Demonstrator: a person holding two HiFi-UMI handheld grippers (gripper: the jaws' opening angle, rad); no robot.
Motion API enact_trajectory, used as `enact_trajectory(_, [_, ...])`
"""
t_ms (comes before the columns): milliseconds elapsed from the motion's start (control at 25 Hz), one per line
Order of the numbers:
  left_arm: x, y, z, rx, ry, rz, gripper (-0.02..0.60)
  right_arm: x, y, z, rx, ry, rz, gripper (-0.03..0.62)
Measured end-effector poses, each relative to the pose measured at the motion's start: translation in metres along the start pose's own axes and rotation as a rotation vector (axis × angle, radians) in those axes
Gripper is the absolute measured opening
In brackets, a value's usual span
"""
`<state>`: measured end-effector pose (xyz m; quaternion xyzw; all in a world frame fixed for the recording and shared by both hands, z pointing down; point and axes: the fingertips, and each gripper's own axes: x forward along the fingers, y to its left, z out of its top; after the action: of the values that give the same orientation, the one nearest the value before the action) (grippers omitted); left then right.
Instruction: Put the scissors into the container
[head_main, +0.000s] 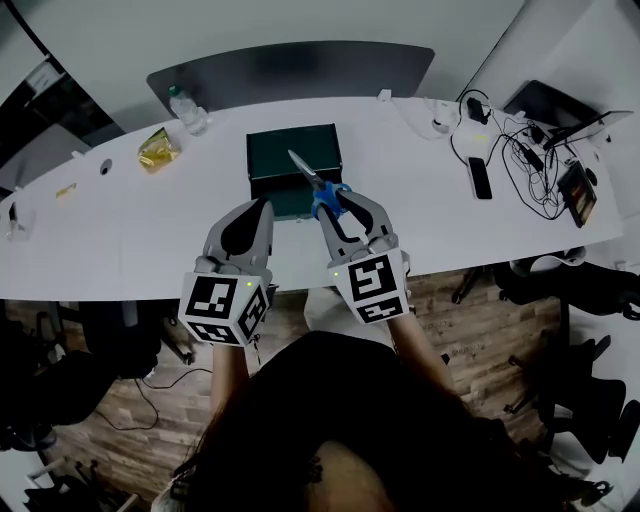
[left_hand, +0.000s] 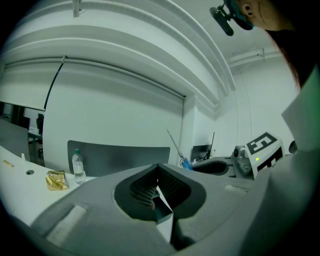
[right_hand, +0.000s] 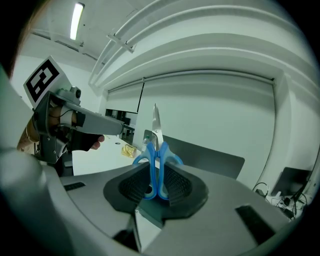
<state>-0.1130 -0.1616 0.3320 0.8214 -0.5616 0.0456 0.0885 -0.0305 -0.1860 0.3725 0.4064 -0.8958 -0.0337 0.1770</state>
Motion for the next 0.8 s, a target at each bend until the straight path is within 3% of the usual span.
enact_trajectory(800, [0.049, 0.043, 0.001, -0.034, 0.015, 0.072, 0.011, 0.073, -0.018, -0.036, -0.168, 0.12, 0.142, 0.094])
